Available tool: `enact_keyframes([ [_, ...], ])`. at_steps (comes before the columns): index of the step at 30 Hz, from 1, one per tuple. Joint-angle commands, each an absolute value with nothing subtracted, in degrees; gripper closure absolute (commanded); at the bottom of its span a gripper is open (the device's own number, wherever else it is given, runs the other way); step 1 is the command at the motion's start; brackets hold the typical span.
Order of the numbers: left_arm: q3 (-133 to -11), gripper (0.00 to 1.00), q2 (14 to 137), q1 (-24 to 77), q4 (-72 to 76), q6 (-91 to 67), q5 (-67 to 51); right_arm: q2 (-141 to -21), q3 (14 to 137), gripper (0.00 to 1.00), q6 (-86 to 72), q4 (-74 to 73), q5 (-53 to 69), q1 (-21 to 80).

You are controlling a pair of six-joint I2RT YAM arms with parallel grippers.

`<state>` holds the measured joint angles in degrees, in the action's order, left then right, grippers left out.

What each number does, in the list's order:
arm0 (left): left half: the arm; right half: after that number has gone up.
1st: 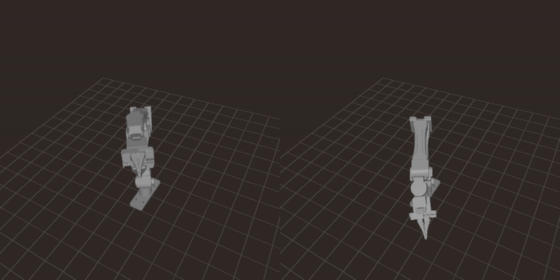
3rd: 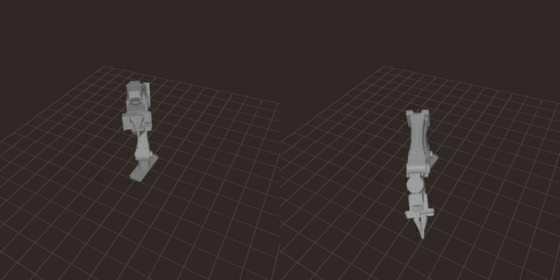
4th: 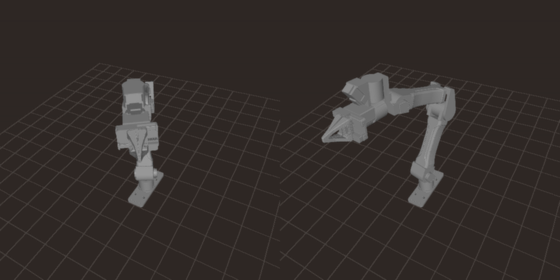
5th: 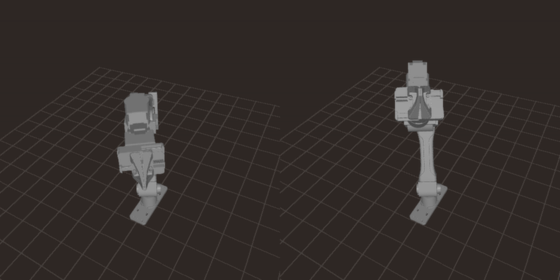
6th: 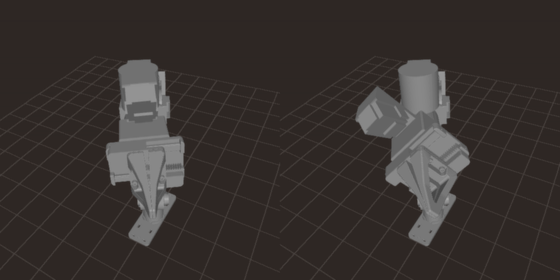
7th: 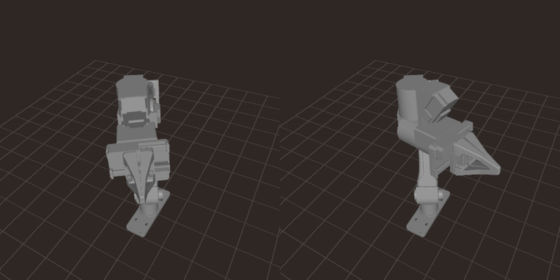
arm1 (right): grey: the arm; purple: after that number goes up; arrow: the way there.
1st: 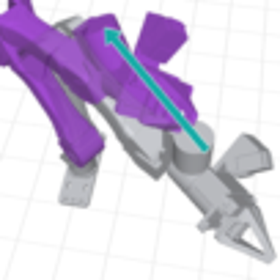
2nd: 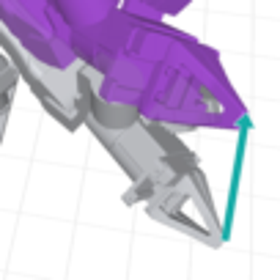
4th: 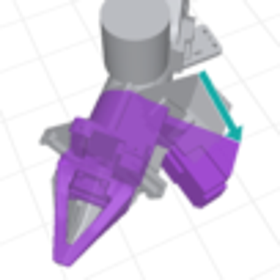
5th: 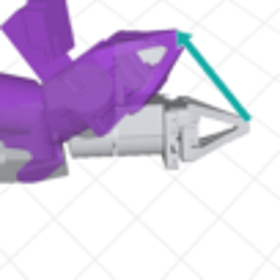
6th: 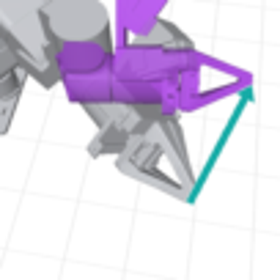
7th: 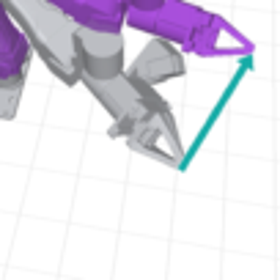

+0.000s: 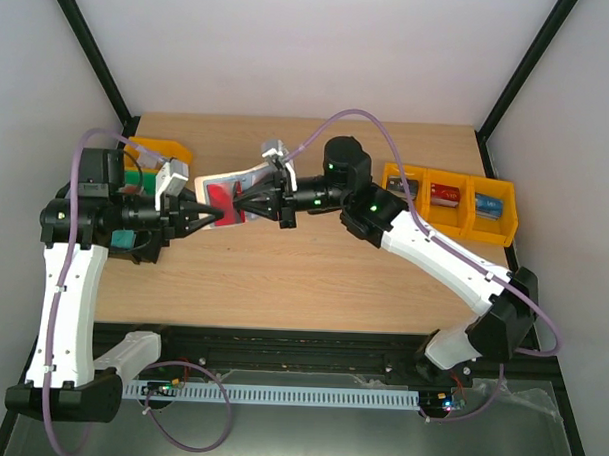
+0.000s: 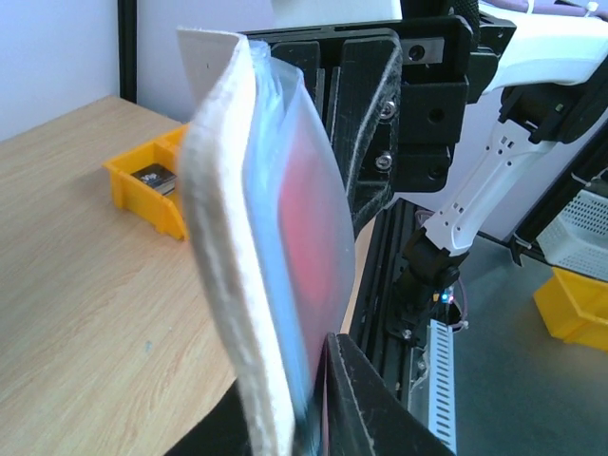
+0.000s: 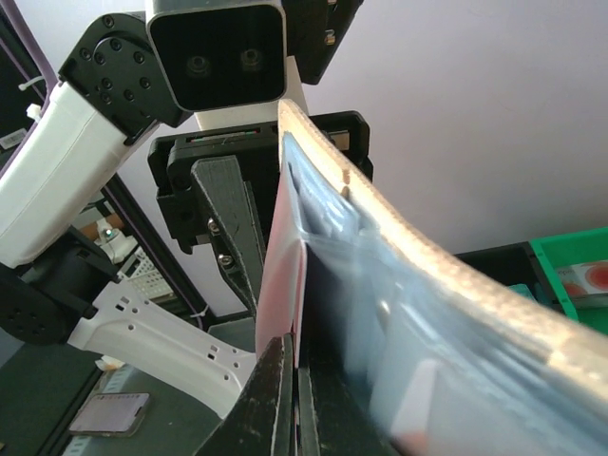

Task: Take the credit cards out of the card holder

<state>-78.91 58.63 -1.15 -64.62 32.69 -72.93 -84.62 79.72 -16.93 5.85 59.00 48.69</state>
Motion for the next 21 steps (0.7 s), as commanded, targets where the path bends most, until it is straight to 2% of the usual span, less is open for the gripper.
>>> enact_keyframes([
  [1,-78.84,0.84,58.14,-0.97,-63.90,33.40,-75.91,-82.19,79.21,0.98,-16.46,7.07,56.79,48.04],
  [7,-78.77,0.78,58.06,-1.08,-63.90,33.47,-76.45,-81.28,79.11,0.99,-15.38,5.60,56.19,47.37],
  [17,-78.67,0.97,58.05,-1.36,-63.82,33.53,-76.39,-79.14,78.96,0.98,-12.49,0.99,56.02,45.13],
  [21,-78.68,0.98,57.94,-1.58,-63.51,33.15,-76.06,-78.39,78.89,0.98,-11.19,-1.13,54.98,44.19],
])
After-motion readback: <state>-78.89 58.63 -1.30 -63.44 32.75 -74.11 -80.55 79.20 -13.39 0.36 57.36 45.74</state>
